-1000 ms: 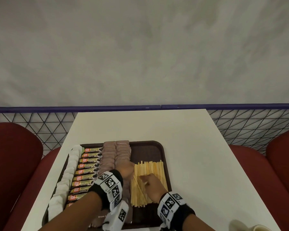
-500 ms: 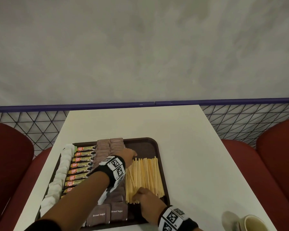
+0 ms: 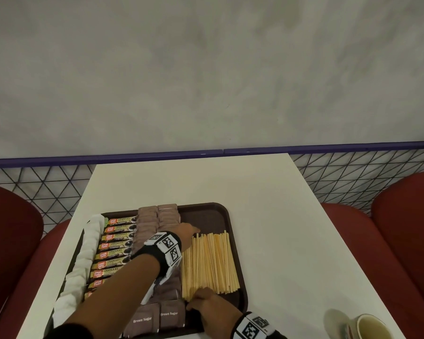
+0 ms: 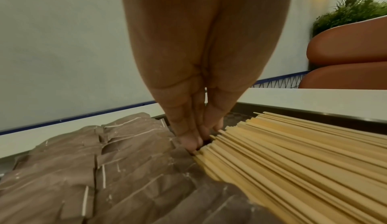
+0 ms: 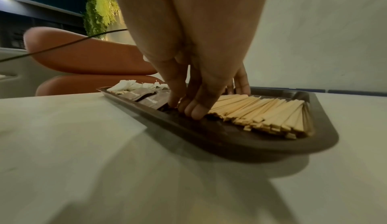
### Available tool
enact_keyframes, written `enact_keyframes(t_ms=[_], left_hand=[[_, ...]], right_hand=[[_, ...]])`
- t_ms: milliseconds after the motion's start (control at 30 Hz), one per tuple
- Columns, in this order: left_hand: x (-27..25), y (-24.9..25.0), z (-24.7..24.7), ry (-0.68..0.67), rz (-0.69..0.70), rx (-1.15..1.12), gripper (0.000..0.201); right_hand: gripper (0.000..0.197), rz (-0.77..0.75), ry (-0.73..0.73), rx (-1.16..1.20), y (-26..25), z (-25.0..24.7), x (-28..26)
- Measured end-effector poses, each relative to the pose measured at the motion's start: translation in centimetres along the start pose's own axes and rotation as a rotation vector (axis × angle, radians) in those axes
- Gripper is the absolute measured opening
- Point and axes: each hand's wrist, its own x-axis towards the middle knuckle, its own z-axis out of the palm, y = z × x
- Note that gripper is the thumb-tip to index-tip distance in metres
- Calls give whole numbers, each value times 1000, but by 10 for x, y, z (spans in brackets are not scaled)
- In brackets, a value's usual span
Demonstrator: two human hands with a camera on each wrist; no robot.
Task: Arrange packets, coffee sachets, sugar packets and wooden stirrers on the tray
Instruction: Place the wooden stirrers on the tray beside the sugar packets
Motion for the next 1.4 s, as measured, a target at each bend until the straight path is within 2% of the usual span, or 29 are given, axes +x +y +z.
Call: enact_keyframes(t_ms=[67, 133, 200, 267, 333, 400, 433, 567, 700, 733, 767, 833, 867, 933, 967, 1033, 1200, 1300, 1400], left_hand=[[1, 2, -3, -26, -2, 18, 55], [2, 4, -5, -30, -6, 13, 55], [3, 3, -4, -25, -22, 10, 56], [3, 3, -4, -27, -35, 10, 56], [2, 5, -5, -50, -37, 13, 53], [2, 8, -6, -60, -35, 6, 50], [2, 8, -5, -47, -38, -9, 49], [6, 7, 1, 31, -40, -100, 55], [12, 12, 7, 28, -5, -173, 57], [14, 12, 9, 27, -6, -183, 56], [15, 12, 10, 32, -6, -190, 54], [17, 11, 10, 49, -13, -212, 52], [17, 10, 10, 62, -14, -224, 52], [19, 9, 9, 95, -16, -249, 54], [21, 9, 9, 107, -13, -264, 54], [23, 11, 10, 115, 4, -281, 54], [28, 17, 17, 87, 29, -284, 52], [31, 18, 15, 112, 28, -294, 52], [33, 23, 12, 144, 65, -322, 54]], right_hand=[[41, -17, -13, -37, 1, -2, 1], [39, -92, -15, -170, 1, 3, 4], [42, -114, 30, -231, -2, 10, 11], [47, -45, -81, -107, 4, 17, 20], [44, -81, 40, -241, 14, 26, 28], [41, -140, 50, -280, 14, 25, 25], [39, -108, 43, -247, 10, 25, 22], [37, -32, 181, -272, 18, 24, 17], [37, 22, 204, -290, 22, 19, 9], [39, 1, 184, -303, 20, 13, 6], [42, -40, 231, -305, 23, 9, 6], [56, -144, 178, -431, 28, 5, 5], [58, -135, 169, -381, 29, 3, 3], [46, -39, 121, -181, 33, 6, 1], [43, -2, 161, -201, 32, 7, -1], [41, -20, 275, -307, 35, 13, -6], [41, -75, 406, -320, 48, 16, -9], [39, -121, 462, -333, 52, 17, -9], [39, -90, 482, -345, 56, 23, -11]])
